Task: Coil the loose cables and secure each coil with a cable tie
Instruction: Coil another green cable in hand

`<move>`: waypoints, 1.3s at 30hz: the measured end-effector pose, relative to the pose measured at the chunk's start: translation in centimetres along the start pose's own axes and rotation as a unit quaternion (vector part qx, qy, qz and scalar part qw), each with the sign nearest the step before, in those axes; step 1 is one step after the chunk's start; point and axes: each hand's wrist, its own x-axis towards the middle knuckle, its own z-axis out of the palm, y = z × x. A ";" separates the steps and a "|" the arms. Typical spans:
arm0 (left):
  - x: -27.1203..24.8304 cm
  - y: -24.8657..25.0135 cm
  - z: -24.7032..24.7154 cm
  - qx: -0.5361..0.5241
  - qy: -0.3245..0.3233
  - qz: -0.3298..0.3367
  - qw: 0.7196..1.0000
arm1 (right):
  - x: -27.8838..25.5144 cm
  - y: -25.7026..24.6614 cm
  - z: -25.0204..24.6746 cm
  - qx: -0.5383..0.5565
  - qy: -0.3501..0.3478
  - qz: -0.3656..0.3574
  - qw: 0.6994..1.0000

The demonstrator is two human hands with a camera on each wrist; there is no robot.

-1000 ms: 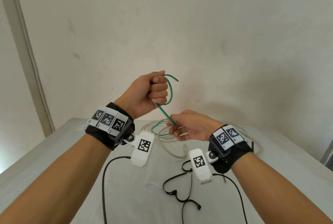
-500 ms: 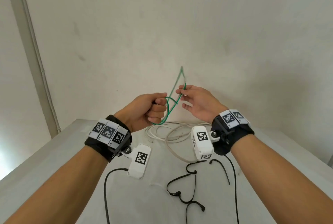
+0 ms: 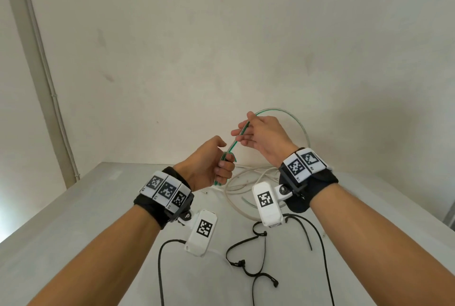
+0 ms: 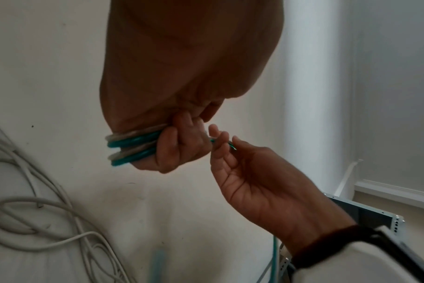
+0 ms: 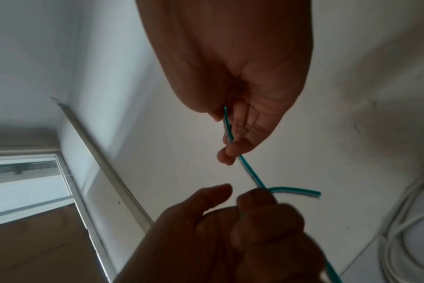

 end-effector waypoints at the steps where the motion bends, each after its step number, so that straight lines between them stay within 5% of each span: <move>1: 0.3 0.0 0.1 -0.015 0.019 0.001 1.000 | -0.3 0.0 0.2 0.015 0.000 0.015 1.000; 6: 1.6 0.3 0.2 -0.069 0.099 0.031 0.992 | -1.8 0.5 0.7 0.111 -0.026 0.080 0.990; 16: 3.0 1.9 0.3 -0.134 0.242 0.225 0.934 | -2.6 2.4 0.8 0.190 -0.042 0.197 0.961; 20: 2.7 2.7 -0.1 -0.192 0.169 0.276 0.927 | -3.4 3.1 0.5 0.044 -0.095 0.258 0.961; 26: 1.9 3.5 -0.1 -0.152 0.088 0.307 0.935 | -4.1 2.0 0.8 -0.124 -0.070 0.109 0.984; 31: 0.9 4.7 0.5 -0.141 0.036 0.290 0.946 | -4.7 1.8 1.0 0.016 -0.159 0.139 0.977; 35: 0.0 4.9 0.6 -0.133 -0.020 0.243 0.961 | -3.6 2.2 0.2 0.201 -0.101 0.163 0.961; 39: -0.4 4.0 0.7 -0.133 -0.044 0.218 0.966 | -2.9 2.0 -0.1 0.214 -0.059 0.150 0.963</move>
